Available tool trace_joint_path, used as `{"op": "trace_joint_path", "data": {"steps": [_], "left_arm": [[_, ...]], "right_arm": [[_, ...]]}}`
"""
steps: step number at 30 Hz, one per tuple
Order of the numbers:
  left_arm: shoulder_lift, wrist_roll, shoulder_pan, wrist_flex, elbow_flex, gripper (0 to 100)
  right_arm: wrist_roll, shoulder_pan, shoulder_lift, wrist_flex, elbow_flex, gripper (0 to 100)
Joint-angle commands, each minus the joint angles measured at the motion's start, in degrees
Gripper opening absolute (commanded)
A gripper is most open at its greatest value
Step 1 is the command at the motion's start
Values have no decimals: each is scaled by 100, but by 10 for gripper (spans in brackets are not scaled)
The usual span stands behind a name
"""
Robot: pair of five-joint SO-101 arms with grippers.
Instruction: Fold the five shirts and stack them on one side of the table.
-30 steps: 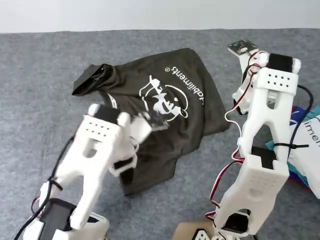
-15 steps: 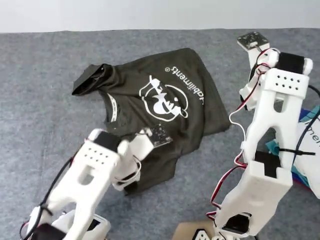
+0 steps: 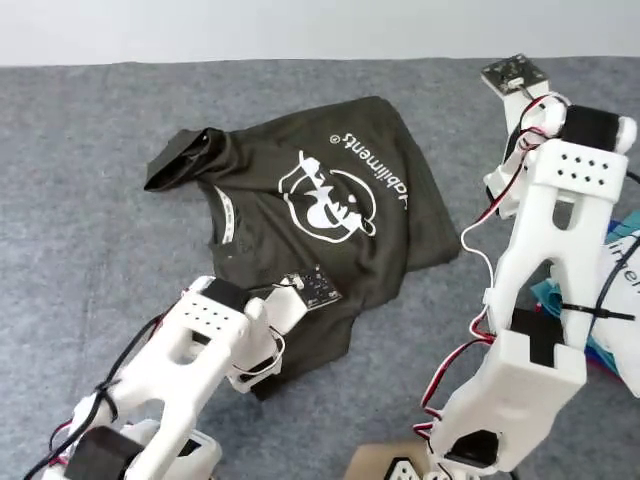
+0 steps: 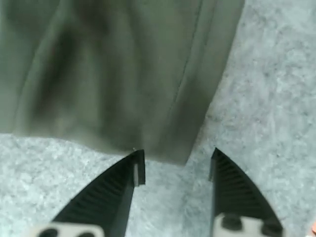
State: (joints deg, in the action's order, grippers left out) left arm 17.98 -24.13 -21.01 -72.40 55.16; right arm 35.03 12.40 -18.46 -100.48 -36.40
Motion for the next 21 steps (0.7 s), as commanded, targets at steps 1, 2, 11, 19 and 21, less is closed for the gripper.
{"op": "trace_joint_path", "data": {"steps": [1,2,11,19,21], "left_arm": [[-79,35,-62,273,-4,212],[-97,35,-44,299,-4,212],[-114,-97,-26,571,31,211],[-123,-132,-26,615,154,210],[-123,-114,-26,668,207,209]], "right_arm": [[-44,31,462,-242,-26,22],[-44,40,505,-242,-26,22],[-44,40,813,-251,-26,22],[-44,40,1138,-251,-26,22],[-44,40,1226,-251,-26,22]]}}
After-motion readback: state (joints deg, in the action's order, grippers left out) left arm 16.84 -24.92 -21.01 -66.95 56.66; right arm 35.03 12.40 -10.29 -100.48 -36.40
